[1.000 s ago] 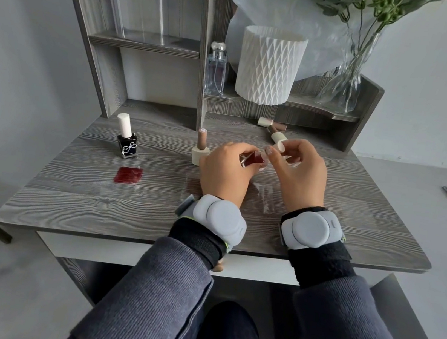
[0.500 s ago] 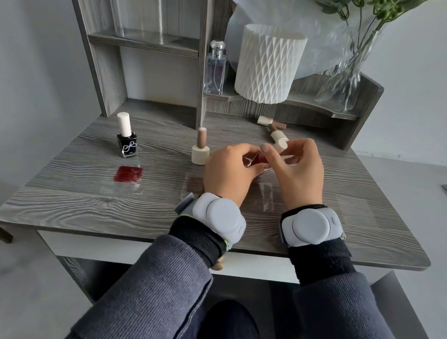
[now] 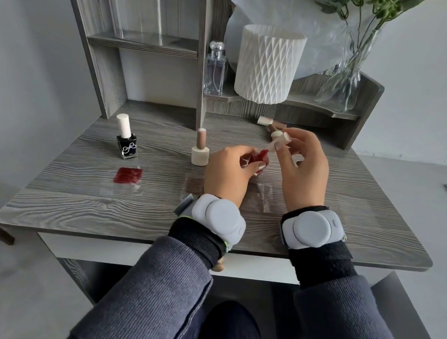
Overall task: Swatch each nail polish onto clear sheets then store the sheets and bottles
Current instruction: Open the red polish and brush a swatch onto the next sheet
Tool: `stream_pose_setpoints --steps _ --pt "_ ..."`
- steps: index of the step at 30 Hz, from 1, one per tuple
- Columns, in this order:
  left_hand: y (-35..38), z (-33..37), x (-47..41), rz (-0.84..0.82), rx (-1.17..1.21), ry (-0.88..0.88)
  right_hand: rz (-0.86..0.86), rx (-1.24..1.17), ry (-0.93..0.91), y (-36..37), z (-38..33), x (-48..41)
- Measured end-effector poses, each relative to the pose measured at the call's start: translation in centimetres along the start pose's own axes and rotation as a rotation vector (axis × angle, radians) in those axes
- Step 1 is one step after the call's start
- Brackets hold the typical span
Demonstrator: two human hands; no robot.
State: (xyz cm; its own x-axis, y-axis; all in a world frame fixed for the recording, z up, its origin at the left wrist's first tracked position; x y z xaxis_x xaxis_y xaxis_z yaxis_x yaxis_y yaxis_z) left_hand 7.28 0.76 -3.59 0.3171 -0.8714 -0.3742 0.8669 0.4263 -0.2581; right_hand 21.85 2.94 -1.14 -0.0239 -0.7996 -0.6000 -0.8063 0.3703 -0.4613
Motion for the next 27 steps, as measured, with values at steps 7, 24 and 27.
stream_pose_setpoints --steps 7,24,27 --pt "-0.1 -0.4 -0.1 0.017 -0.031 -0.018 0.103 -0.094 0.018 -1.3 -0.3 0.2" --pt "-2.7 -0.6 0.8 0.141 -0.054 0.027 0.048 -0.124 0.127 -1.9 1.0 0.9" --pt "-3.2 -0.1 1.4 0.082 -0.068 0.106 -0.029 -0.038 0.098 -1.5 1.1 1.1"
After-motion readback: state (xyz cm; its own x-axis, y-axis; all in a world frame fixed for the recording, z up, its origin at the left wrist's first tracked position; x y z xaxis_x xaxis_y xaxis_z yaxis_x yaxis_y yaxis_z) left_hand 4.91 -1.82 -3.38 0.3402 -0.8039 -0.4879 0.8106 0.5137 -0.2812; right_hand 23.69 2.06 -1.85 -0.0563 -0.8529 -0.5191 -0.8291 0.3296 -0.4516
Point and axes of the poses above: each hand's wrist, its own x-axis away from the middle knuckle, its own y-axis out of the palm, z = x × y, the point moved 8 cm from there along -x, towards the middle knuckle, and after that the axes turned 14 degrees about x, right-handed, at the moved point
